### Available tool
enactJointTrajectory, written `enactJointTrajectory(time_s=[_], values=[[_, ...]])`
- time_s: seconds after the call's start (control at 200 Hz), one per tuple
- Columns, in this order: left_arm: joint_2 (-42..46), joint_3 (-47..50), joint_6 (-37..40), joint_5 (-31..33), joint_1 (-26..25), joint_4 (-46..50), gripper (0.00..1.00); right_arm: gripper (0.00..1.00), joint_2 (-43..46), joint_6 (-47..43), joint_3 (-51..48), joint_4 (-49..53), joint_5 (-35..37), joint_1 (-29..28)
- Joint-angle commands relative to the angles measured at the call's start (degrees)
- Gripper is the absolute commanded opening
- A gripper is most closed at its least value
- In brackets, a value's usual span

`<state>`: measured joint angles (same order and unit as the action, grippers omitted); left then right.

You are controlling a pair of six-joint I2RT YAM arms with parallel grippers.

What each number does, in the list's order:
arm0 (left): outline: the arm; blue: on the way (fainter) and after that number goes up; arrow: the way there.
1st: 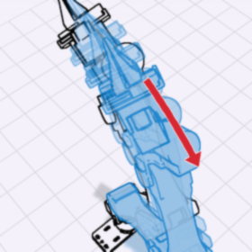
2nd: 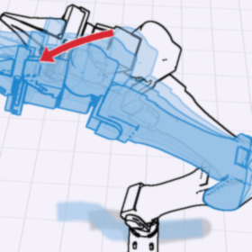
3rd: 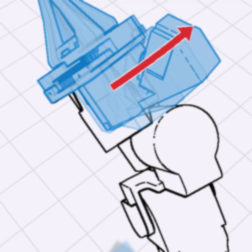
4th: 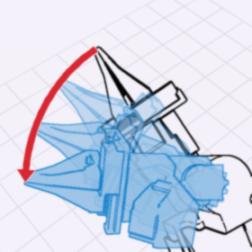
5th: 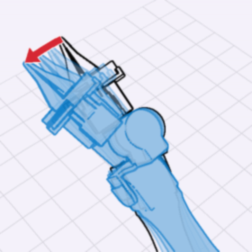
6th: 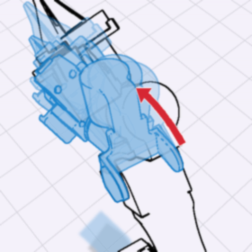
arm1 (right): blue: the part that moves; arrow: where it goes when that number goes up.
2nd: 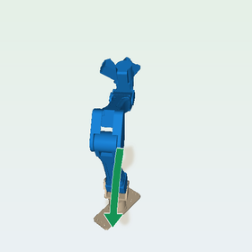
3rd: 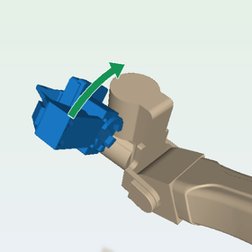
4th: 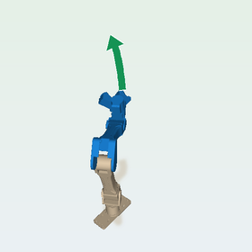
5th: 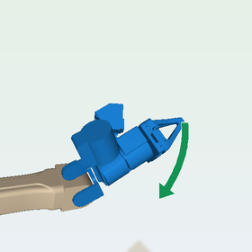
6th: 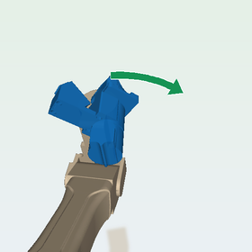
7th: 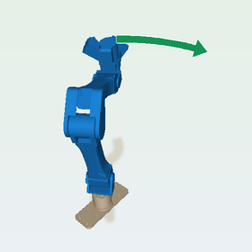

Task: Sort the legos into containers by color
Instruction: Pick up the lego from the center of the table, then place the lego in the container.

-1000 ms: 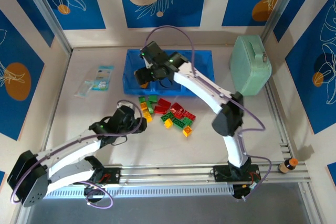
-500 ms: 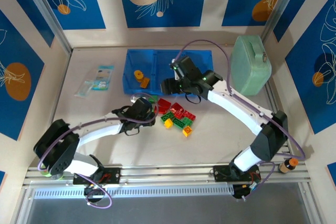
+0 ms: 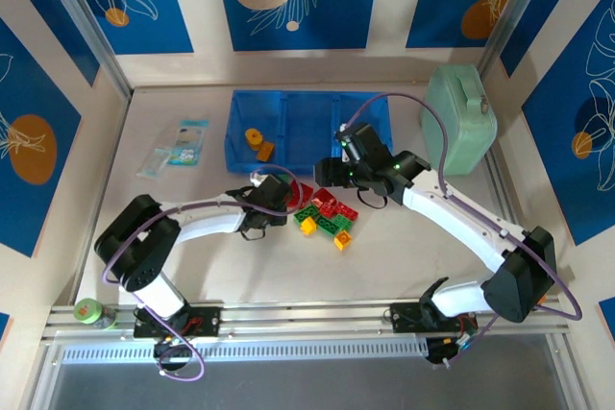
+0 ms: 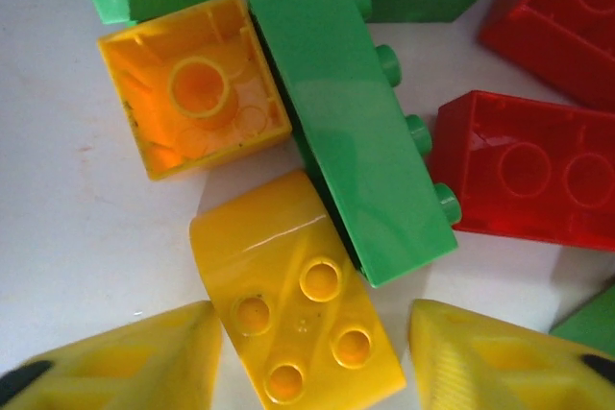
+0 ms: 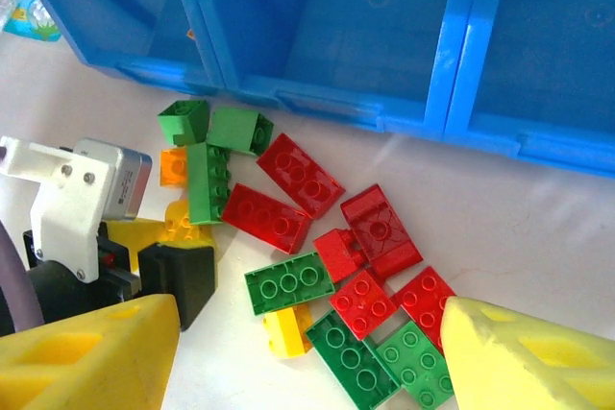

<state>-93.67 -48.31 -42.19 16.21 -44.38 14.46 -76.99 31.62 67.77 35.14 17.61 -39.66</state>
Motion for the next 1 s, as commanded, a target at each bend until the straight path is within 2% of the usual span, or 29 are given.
enactJointTrajectory(time_s=[0.0,0.255,0.525,0.63,0.785,0.996], values=[[-1.0,-1.3,0.1,1.5,0.3,1.5,0.46,0.73,2.4,1.6,-1.3,-1.1,-1.4,0.2],[1.4,1.1,-0.1,2.5,0.3,2.5,0.31,0.72,4.1,2.0,-3.1,-1.2,-1.1,0.5],[13.3,1.3,1.3,6.2,0.5,7.9,0.3,0.71,5.1,2.2,-4.1,-1.1,-1.3,0.6],[15.3,-0.7,4.2,3.8,3.3,7.5,0.3,0.71,4.9,2.5,-5.0,-1.8,-2.1,0.5],[12.2,-7.8,9.1,-0.1,9.5,7.6,0.3,0.71,4.3,3.0,-5.8,-1.5,-2.3,-0.2],[2.6,-18.8,13.1,-3.9,15.9,8.2,0.3,0.71,6.2,3.7,-7.7,-0.9,-2.0,-0.8]])
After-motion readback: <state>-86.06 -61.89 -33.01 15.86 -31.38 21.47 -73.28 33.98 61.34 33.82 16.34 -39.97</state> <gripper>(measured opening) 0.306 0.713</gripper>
